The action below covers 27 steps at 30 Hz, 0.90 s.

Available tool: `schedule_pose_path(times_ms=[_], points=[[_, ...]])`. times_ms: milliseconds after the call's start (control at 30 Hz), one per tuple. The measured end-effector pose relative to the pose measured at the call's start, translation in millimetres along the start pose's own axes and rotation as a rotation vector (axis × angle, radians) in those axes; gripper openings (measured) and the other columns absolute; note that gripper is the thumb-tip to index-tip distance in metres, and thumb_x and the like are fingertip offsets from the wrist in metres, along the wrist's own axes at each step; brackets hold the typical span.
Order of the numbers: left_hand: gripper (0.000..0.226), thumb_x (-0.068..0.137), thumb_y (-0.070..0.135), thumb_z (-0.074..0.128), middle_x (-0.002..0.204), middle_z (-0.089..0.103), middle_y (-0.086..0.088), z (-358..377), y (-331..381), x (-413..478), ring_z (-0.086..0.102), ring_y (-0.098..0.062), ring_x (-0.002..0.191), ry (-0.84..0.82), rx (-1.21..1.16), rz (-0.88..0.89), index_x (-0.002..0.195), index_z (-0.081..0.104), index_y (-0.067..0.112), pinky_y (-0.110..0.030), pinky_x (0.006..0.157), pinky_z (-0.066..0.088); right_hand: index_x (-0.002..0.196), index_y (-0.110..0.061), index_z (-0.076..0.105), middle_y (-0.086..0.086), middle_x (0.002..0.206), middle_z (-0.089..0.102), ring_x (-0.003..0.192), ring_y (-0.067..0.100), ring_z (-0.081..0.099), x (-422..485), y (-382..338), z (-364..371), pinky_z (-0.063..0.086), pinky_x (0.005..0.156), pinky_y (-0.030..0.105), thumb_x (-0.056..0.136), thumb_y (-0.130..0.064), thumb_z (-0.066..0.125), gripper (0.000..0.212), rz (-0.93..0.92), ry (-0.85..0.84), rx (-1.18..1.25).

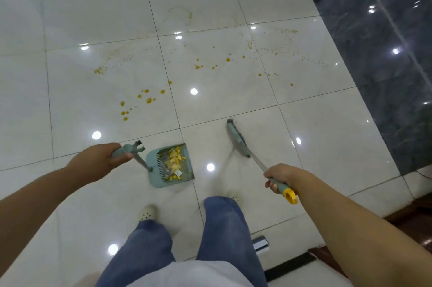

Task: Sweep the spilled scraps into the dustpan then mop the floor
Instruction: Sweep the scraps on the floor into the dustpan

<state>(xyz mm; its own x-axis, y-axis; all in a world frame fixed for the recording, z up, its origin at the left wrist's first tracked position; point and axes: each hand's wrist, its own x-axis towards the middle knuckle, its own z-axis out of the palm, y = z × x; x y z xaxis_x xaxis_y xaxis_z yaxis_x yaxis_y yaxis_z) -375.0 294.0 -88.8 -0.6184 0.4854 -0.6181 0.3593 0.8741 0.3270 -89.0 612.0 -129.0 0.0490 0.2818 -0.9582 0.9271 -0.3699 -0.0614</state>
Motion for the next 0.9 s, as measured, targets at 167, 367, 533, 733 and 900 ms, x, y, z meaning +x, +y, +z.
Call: schedule_pose_path(times_ms=[167, 367, 533, 733, 900], points=[[0.041, 0.089, 0.054, 0.046, 0.065, 0.056, 0.001, -10.7, -56.4, 4.4, 0.051, -0.013, 0.062, -0.035, 0.071, 0.086, 0.072, 0.054, 0.017, -0.027, 0.055, 0.036, 0.084, 0.002, 0.051, 0.013, 0.070, 0.053, 0.045, 0.013, 0.043, -26.1, 17.1, 120.2, 0.041, 0.033, 0.018, 0.096, -0.015, 0.048, 0.021, 0.073, -0.040, 0.169], [0.040, 0.092, 0.052, 0.042, 0.070, 0.056, 0.001, -11.4, -88.0, -4.7, 0.049, -0.011, 0.060, -0.129, 0.012, 0.148, 0.081, 0.054, 0.015, -0.026, 0.056, 0.038, 0.077, 0.002, 0.051, 0.013, 0.058, 0.055, 0.030, 0.011, 0.039, -67.0, 30.5, 214.1, 0.035, 0.029, 0.016, 0.098, -0.015, 0.044, 0.028, 0.088, -0.221, 0.371], [0.040, 0.093, 0.047, 0.044, 0.068, 0.059, -0.001, -8.8, -96.1, -11.4, 0.053, -0.014, 0.056, -0.133, -0.023, 0.151, 0.089, 0.057, 0.010, -0.027, 0.054, 0.043, 0.085, 0.004, 0.054, 0.010, 0.054, 0.053, 0.029, 0.008, 0.038, -87.6, 49.5, 212.6, 0.036, 0.028, 0.015, 0.098, -0.015, 0.046, 0.024, 0.059, -0.287, 0.550], [0.046, 0.092, 0.050, 0.044, 0.062, 0.056, -0.002, -2.0, -98.3, -17.1, 0.050, -0.015, 0.054, -0.048, -0.002, 0.141, 0.080, 0.056, 0.007, -0.028, 0.055, 0.040, 0.090, 0.000, 0.048, 0.016, 0.079, 0.053, 0.030, 0.009, 0.041, -80.0, 43.8, 203.1, 0.034, 0.029, 0.014, 0.097, -0.007, 0.042, 0.012, -0.051, -0.169, 0.436], [0.048, 0.093, 0.050, 0.041, 0.063, 0.055, -0.007, 1.2, -112.2, -26.6, 0.050, -0.021, 0.054, 0.025, -0.141, 0.011, 0.081, 0.054, 0.005, -0.029, 0.055, 0.042, 0.082, 0.002, 0.047, 0.015, 0.074, 0.051, 0.048, 0.013, 0.037, -66.9, 8.5, 179.0, 0.035, 0.030, 0.012, 0.099, -0.009, 0.044, 0.020, -0.100, -0.078, 0.301]])
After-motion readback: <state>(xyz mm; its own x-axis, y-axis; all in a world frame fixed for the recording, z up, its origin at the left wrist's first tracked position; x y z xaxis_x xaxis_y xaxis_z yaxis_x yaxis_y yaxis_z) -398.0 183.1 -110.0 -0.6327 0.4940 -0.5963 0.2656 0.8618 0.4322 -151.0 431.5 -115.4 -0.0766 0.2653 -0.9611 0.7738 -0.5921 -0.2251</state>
